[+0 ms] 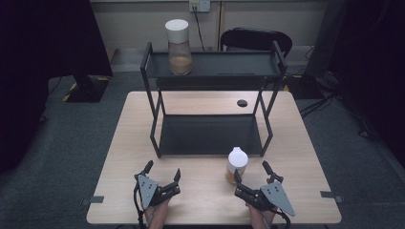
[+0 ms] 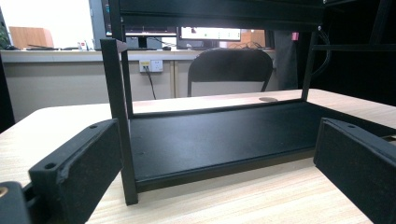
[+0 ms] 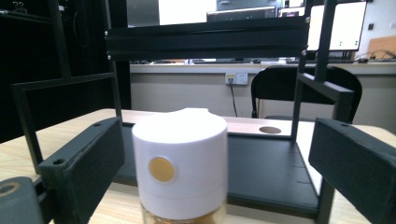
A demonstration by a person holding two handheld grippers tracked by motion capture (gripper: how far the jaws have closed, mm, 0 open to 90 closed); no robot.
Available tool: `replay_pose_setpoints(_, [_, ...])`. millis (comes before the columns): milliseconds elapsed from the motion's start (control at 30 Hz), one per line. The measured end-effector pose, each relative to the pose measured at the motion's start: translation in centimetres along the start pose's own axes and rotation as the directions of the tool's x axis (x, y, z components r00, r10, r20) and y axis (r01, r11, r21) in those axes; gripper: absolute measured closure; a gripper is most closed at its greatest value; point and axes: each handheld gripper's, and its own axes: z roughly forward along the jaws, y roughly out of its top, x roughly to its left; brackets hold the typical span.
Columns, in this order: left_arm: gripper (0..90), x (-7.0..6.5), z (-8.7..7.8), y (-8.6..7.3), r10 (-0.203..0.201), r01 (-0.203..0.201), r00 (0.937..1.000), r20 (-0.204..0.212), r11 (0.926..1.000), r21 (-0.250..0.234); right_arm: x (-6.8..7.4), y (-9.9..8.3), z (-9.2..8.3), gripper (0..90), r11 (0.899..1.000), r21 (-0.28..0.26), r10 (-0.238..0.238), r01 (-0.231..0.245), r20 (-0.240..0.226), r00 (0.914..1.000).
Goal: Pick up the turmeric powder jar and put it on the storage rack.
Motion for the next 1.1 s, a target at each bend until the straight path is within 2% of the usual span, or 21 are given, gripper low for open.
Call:
replay_pose_setpoints(100, [0.6, 0.0, 0.0, 0.0, 0.001, -0.001, 1.0000, 0.000, 1.0000, 0.001, 0.5, 0.1, 0.4, 5.0, 1.000, 0.004, 0.004, -0.004, 0.004, 1.0000])
replay_pose_setpoints(300, [0.6, 0.0, 0.0, 0.0, 0.002, -0.002, 1.0000, 0.000, 1.0000, 0.001, 2.1, 0.4, 1.6, 7.5, 0.998, 0.061, -0.011, 0.010, 0.022, 0.9997])
replay_pose_setpoints(433, [0.6, 0.1, 0.0, 0.0, 0.002, -0.002, 1.0000, 0.005, 1.0000, 0.001, 2.8, 0.4, 2.2, 10.0, 0.995, 0.096, 0.000, -0.005, 0.044, 0.9990])
replay_pose_setpoints(600, [0.6, 0.1, 0.0, 0.0, 0.001, -0.001, 1.0000, 0.005, 1.0000, 0.001, 3.1, 0.5, 2.8, 13.1, 0.991, 0.137, 0.000, -0.007, 0.048, 0.9988])
replay_pose_setpoints(767, [0.6, 0.1, 0.0, 0.0, 0.002, -0.002, 1.0000, 0.005, 1.0000, 0.001, 3.5, 0.5, 3.5, 15.9, 0.985, 0.171, 0.018, -0.031, 0.077, 0.9969])
replay_pose_setpoints(933, [0.6, 0.1, 0.0, 0.0, 0.001, -0.001, 1.0000, 0.006, 1.0000, 0.001, 3.9, 0.5, 4.1, 19.3, 0.978, 0.209, 0.006, -0.027, 0.099, 0.9951])
replay_pose_setpoints(1100, [0.6, 0.1, 0.0, 0.0, 0.001, -0.001, 1.0000, 0.006, 1.0000, 0.001, 3.8, 0.5, 4.4, 23.3, 0.973, 0.227, 0.013, -0.033, 0.091, 0.9958])
